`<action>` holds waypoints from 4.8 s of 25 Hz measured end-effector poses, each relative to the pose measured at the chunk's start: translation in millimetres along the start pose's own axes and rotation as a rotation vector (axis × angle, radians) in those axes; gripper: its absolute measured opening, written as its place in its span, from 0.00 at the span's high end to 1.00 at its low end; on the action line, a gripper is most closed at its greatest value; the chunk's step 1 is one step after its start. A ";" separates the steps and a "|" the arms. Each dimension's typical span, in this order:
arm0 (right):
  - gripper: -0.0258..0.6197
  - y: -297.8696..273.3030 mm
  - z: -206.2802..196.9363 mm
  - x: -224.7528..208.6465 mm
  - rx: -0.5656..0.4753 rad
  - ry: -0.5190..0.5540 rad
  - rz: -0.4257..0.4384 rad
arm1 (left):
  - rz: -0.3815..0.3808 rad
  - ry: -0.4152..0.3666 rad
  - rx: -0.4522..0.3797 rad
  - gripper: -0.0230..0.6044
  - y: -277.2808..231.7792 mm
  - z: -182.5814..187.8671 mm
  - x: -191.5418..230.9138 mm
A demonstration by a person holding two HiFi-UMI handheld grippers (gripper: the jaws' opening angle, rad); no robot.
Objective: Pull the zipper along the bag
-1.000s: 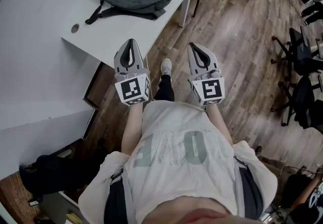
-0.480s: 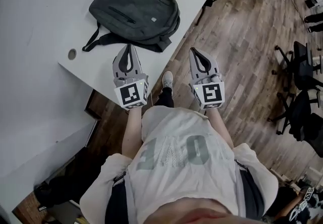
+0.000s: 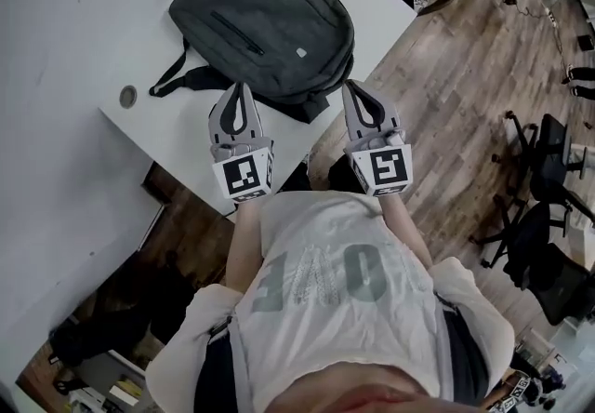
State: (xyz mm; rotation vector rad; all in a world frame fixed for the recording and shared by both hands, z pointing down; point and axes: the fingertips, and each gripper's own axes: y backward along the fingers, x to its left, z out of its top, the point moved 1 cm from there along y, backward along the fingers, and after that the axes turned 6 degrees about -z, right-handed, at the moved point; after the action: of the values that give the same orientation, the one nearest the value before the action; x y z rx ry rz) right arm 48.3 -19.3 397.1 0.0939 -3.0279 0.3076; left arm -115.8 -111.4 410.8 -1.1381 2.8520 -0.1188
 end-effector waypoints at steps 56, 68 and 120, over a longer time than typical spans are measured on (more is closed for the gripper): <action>0.37 -90.8 3.2 -101.8 -0.075 -0.008 0.293 | 0.296 -0.065 0.072 0.36 -43.6 17.1 -37.0; 0.37 -111.4 -11.0 -113.3 -0.019 -0.134 0.387 | 0.316 0.109 0.109 0.34 -38.0 -7.8 -28.2; 0.37 -130.0 -144.0 -13.0 0.537 -0.234 0.638 | 0.293 0.310 0.539 0.34 8.3 -130.0 -5.2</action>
State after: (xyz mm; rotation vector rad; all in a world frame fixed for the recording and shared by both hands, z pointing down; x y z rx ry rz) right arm 83.4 -116.5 561.9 -0.8613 -3.0074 1.2206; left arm -129.7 -95.8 539.4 -0.6316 2.9048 -1.0490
